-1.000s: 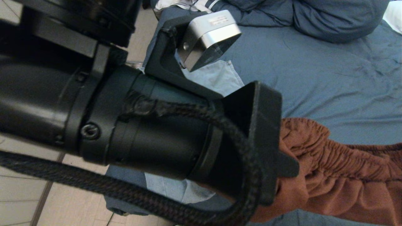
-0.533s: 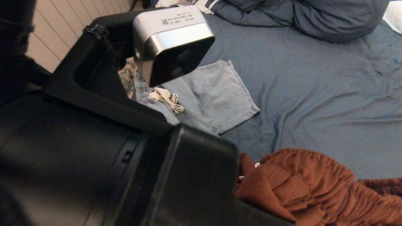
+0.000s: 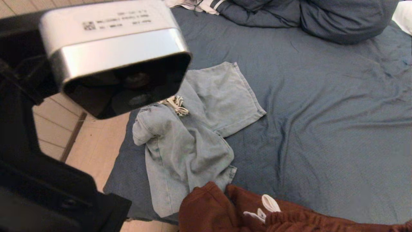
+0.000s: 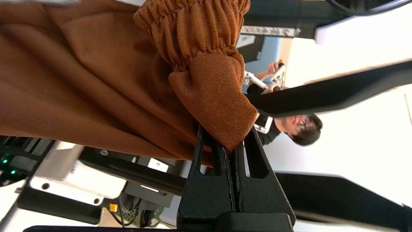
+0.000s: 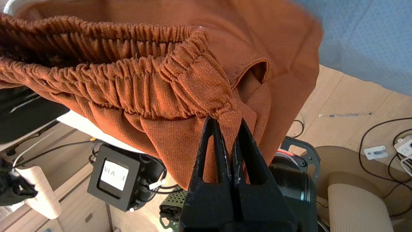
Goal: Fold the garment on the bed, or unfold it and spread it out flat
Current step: Unford the brown shorts
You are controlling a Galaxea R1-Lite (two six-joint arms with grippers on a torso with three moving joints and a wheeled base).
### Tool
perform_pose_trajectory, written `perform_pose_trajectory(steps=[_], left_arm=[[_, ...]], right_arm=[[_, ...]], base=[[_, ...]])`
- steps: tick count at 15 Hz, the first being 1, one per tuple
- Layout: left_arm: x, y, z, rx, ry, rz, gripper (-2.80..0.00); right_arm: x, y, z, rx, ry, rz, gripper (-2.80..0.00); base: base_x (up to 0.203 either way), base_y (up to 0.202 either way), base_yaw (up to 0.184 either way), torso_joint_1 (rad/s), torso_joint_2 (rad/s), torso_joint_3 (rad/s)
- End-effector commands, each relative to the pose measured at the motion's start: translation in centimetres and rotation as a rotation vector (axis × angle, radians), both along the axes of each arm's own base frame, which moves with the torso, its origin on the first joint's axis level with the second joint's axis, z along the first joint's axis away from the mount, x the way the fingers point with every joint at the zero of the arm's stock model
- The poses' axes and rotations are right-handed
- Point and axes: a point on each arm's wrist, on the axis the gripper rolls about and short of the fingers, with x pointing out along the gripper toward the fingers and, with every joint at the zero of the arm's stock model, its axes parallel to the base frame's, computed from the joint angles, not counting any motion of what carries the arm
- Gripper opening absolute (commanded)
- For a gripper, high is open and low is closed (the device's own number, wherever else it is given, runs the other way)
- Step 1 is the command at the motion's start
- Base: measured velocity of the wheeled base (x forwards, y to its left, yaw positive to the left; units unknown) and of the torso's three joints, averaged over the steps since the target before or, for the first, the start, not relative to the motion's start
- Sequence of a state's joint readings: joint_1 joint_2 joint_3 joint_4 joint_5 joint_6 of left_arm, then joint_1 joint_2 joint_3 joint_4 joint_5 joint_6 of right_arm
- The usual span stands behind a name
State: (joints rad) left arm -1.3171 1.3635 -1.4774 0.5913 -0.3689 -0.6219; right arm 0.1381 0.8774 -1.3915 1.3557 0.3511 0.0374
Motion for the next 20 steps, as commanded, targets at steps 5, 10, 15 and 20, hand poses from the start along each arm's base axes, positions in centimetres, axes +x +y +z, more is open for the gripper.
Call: perform_pose_trajectory(steps=[5, 10, 15, 20], left_arm=[[-1.1, 0.9, 0.8, -0.037, -0.004, -0.047, -2.80], [-0.9, -0.7, 0.7, -0.018, 0.009, -0.069, -2.80], [0.8, -8.2, -1.9, 0.096, 0.052, -0.084, -2.80], [6.1, -12.3, -2.6, 0.062, 0.052, 0.029, -2.80]], right_arm=[[-1.9, -0.3, 1.3, 0.004, -0.025, 0.035, -2.80], [-0.2, -0.1, 0.9, -0.019, 0.075, 0.038, -2.80], [7.4, 1.1, 0.0, -0.044, 0.198, 0.020, -2.80], [13.4, 0.6, -0.7, -0.072, 0.135, -0.097, -2.80]], base=[[0.000, 0.000, 0.000, 0.000, 0.00, 0.000], [0.000, 0.000, 0.000, 0.000, 0.00, 0.000], [0.000, 0.000, 0.000, 0.000, 0.00, 0.000], [0.000, 0.000, 0.000, 0.000, 0.00, 0.000]])
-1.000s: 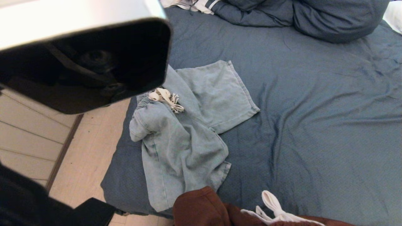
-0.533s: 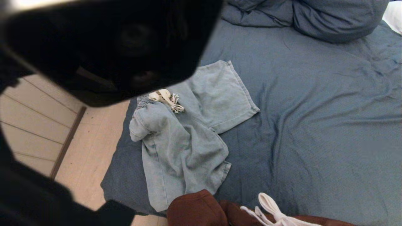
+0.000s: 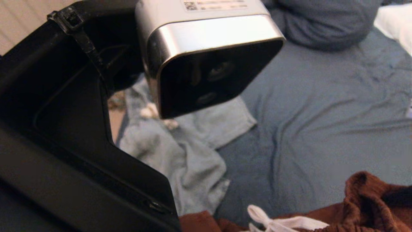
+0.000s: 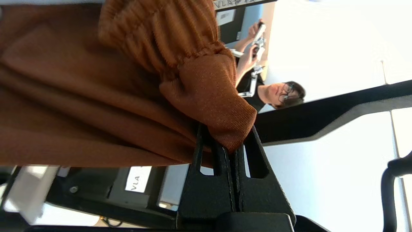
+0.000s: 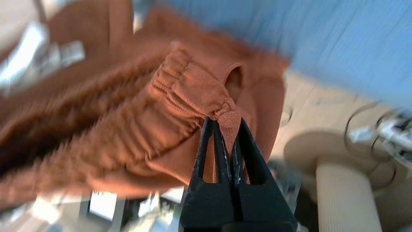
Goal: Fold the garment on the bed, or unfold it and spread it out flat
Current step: Unford the brown shorts
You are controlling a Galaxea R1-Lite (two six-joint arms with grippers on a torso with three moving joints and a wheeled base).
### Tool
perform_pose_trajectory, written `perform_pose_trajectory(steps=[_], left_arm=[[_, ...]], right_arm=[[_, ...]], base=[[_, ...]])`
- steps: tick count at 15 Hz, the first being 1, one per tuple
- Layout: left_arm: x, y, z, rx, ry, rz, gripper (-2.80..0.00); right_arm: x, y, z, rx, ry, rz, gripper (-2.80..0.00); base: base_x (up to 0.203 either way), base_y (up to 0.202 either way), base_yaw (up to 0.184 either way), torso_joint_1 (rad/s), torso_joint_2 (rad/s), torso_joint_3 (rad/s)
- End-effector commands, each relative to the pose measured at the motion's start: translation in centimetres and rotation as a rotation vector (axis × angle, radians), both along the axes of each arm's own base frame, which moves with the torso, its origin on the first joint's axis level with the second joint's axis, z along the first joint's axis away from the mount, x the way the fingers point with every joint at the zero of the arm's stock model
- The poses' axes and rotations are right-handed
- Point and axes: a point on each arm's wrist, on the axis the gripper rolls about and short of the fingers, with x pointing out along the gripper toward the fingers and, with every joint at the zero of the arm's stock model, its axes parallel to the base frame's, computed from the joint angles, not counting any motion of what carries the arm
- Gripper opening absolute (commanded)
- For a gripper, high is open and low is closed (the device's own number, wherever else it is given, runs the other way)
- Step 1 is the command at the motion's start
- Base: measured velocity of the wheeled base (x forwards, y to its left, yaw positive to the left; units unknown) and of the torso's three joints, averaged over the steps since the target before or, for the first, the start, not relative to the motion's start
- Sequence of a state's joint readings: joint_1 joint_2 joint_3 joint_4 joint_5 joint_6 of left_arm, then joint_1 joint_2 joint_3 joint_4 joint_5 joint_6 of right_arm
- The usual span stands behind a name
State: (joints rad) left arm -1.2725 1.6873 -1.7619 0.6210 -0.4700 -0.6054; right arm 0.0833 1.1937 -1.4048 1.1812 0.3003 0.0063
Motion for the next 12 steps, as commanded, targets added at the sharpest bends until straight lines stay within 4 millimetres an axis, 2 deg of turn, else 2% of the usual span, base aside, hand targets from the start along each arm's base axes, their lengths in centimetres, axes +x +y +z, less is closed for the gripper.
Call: perform_pose_trajectory(steps=[1, 3, 8, 10, 12], left_arm=[[4.0, -3.6, -1.7, -0.008, -0.007, 0.112, -2.80], [4.5, -3.6, -1.4, -0.023, -0.016, 0.126, -2.80], [3.5, -1.0, 1.5, -0.108, -0.049, 0.135, -2.80], [3.4, -0.8, 1.4, -0.106, -0.049, 0.136, -2.80], [4.3, -0.9, 1.1, -0.093, -0.051, 0.183, -2.80]], right_arm=[[3.1, -0.5, -0.5, -0.001, -0.009, -0.052, -2.80], [3.4, -0.6, -0.5, 0.002, -0.019, -0.056, -2.80], [3.0, -0.6, -0.4, 0.019, -0.027, -0.049, -2.80], [2.3, -0.6, -0.1, 0.024, -0.048, -0.045, -2.80], [2.0, -0.5, 0.1, 0.027, -0.059, -0.046, -2.80]], base=[[0.000, 0.000, 0.000, 0.000, 0.00, 0.000], [0.000, 0.000, 0.000, 0.000, 0.00, 0.000], [0.000, 0.000, 0.000, 0.007, 0.01, -0.001], [0.000, 0.000, 0.000, 0.000, 0.00, 0.000], [0.000, 0.000, 0.000, 0.000, 0.00, 0.000]])
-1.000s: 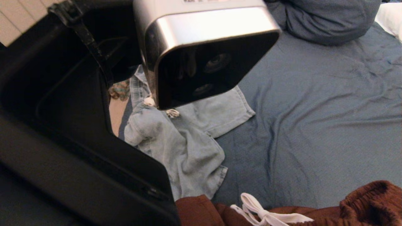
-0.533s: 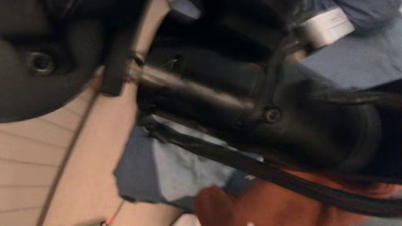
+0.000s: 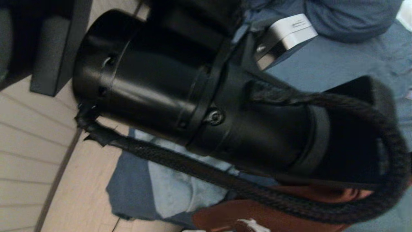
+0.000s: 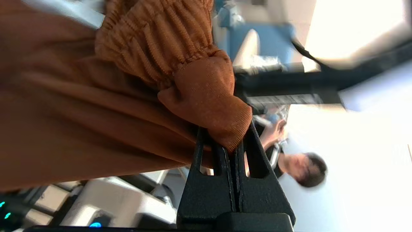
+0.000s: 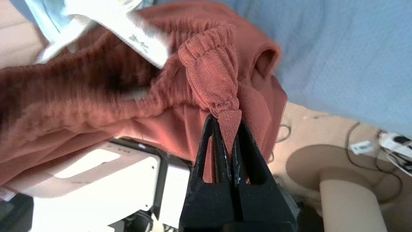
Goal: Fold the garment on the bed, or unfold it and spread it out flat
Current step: Unford the brown shorts
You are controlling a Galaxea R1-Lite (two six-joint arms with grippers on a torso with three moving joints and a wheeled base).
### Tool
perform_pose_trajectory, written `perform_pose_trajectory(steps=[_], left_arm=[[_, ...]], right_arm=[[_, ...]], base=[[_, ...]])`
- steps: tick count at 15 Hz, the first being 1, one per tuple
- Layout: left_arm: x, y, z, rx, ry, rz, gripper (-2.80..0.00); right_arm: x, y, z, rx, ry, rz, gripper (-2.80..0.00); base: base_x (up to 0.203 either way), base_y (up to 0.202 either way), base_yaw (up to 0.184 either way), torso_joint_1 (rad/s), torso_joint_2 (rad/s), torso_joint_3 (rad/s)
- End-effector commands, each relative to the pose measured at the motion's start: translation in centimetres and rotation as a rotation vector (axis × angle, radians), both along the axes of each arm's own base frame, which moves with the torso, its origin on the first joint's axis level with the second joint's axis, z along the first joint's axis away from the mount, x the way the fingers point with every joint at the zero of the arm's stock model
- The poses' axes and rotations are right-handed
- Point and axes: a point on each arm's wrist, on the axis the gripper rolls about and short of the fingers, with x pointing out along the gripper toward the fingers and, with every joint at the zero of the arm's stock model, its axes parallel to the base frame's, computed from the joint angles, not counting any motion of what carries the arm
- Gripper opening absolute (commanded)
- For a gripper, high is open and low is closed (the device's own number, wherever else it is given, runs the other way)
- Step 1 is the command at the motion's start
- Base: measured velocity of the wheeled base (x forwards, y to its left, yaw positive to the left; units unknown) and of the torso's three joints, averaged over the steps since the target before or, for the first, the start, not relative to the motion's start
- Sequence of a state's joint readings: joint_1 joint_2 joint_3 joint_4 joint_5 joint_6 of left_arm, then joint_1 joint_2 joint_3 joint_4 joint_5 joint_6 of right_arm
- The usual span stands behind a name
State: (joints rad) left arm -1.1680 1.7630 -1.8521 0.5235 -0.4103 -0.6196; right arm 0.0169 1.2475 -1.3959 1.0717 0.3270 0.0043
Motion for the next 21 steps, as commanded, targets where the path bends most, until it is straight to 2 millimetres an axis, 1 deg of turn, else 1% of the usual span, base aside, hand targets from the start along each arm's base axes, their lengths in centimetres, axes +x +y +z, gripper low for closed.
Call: perform_pose_trajectory(steps=[1, 3, 5, 7, 9, 10, 13, 15, 16, 19, 21], left_arm=[[1.3, 0.6, -0.1, 0.012, 0.002, 0.062, -2.80], [4.0, 0.5, -1.0, 0.030, 0.008, 0.140, -2.80], [7.8, -0.1, -2.2, 0.007, 0.001, 0.219, -2.80], [11.5, -1.0, -3.8, -0.007, -0.006, 0.286, -2.80], [15.2, -0.8, -4.6, -0.061, -0.051, 0.364, -2.80], [16.5, -0.2, -4.6, -0.089, -0.074, 0.401, -2.80], [18.4, 1.5, -4.0, -0.123, -0.165, 0.453, -2.80], [19.2, 1.7, -4.5, -0.112, -0.223, 0.454, -2.80], [20.1, 2.0, -4.7, -0.119, -0.246, 0.469, -2.80], [22.8, 3.7, -5.4, -0.133, -0.285, 0.557, -2.80], [24.3, 5.0, -5.7, -0.124, -0.326, 0.623, -2.80]], right_arm=[[-0.6, 0.0, 0.4, 0.004, -0.021, 0.002, -2.80], [-0.4, 0.0, 0.7, 0.003, -0.035, 0.000, -2.80], [0.5, 0.0, 1.0, 0.003, -0.053, -0.003, -2.80], [2.5, -0.1, 1.0, 0.007, -0.087, -0.012, -2.80], [4.9, -0.4, 0.9, 0.010, -0.134, -0.035, -2.80], [6.2, -0.6, 0.8, 0.010, -0.156, -0.047, -2.80], [9.6, -1.7, 0.1, 0.010, -0.200, -0.098, -2.80], [11.7, -2.2, -0.5, 0.008, -0.224, -0.115, -2.80], [12.7, -2.4, -0.9, 0.007, -0.235, -0.119, -2.80], [15.6, -2.9, -1.5, 0.001, -0.319, -0.126, -2.80], [17.1, -3.0, -1.9, 0.000, -0.360, -0.127, -2.80]], base=[[0.000, 0.000, 0.000, 0.000, 0.00, 0.000], [0.000, 0.000, 0.000, 0.000, 0.00, 0.000], [0.000, 0.000, 0.000, 0.000, 0.00, 0.000], [0.000, 0.000, 0.000, 0.000, 0.00, 0.000], [0.000, 0.000, 0.000, 0.000, 0.00, 0.000], [0.000, 0.000, 0.000, 0.000, 0.00, 0.000], [0.000, 0.000, 0.000, 0.000, 0.00, 0.000], [0.000, 0.000, 0.000, 0.000, 0.00, 0.000], [0.000, 0.000, 0.000, 0.000, 0.00, 0.000], [0.000, 0.000, 0.000, 0.000, 0.00, 0.000], [0.000, 0.000, 0.000, 0.000, 0.00, 0.000]])
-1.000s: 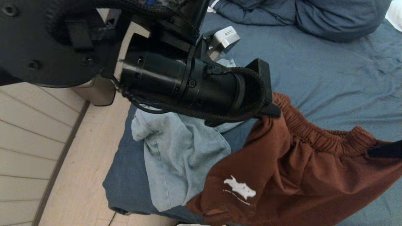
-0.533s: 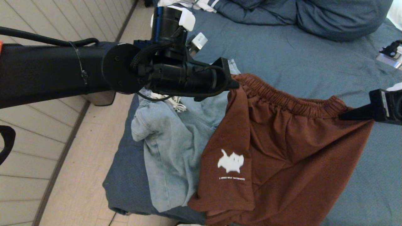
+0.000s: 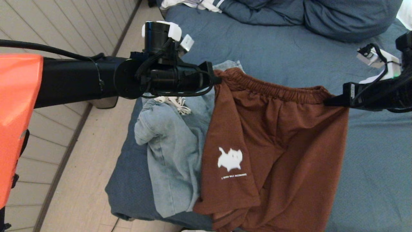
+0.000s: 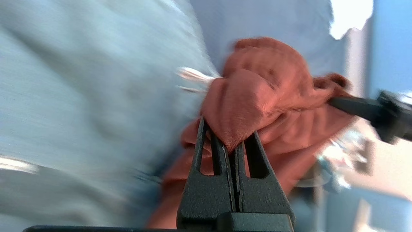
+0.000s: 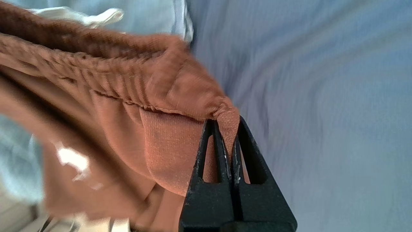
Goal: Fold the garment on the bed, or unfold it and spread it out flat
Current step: Unford the brown shorts
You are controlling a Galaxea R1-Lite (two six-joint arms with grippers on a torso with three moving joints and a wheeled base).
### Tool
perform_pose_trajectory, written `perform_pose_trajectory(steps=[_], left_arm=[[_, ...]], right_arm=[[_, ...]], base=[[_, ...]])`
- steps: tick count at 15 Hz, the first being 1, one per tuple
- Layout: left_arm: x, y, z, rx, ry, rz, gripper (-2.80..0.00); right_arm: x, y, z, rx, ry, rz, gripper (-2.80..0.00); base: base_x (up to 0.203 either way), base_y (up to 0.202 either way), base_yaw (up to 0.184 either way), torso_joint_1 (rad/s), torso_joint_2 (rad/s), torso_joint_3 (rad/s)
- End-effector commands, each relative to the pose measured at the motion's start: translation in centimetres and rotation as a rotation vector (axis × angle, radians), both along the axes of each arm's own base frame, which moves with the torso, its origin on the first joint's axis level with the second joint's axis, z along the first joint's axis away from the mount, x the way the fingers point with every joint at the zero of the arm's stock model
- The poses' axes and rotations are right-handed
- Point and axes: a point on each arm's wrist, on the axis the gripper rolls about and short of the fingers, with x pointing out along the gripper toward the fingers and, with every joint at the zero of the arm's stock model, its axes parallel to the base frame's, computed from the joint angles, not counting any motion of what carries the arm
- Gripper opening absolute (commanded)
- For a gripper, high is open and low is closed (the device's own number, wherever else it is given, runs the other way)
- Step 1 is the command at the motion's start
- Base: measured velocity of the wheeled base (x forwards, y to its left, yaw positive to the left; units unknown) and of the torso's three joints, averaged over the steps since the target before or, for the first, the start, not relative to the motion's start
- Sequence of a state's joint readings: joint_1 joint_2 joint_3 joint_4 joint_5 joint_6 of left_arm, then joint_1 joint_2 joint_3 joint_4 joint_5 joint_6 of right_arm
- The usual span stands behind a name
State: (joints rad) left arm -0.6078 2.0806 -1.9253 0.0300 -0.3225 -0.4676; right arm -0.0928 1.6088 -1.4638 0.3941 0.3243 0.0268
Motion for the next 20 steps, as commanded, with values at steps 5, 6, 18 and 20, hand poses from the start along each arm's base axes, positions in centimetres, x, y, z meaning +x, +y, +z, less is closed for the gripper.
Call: perform_pose_trajectory(steps=[5, 6, 18, 20], left_arm=[[2.9, 0.5, -2.8, 0.037, 0.006, 0.046, -2.80], [3.3, 0.3, -3.4, 0.035, 0.000, 0.046, -2.80], [5.7, 1.0, -5.5, 0.045, -0.010, 0.089, -2.80], [5.7, 1.0, -5.7, 0.046, -0.009, 0.089, -2.80]], right_arm=[[3.6, 0.1, -2.1, 0.002, -0.001, 0.012, -2.80], [3.9, 0.1, -2.4, 0.003, 0.000, 0.014, -2.80], [6.6, -0.3, -3.6, -0.004, -0.020, 0.010, -2.80], [6.6, -0.3, -3.7, -0.005, -0.017, 0.010, -2.80]], base=[[0.000, 0.000, 0.000, 0.000, 0.00, 0.000], [0.000, 0.000, 0.000, 0.000, 0.00, 0.000], [0.000, 0.000, 0.000, 0.000, 0.00, 0.000], [0.000, 0.000, 0.000, 0.000, 0.00, 0.000]])
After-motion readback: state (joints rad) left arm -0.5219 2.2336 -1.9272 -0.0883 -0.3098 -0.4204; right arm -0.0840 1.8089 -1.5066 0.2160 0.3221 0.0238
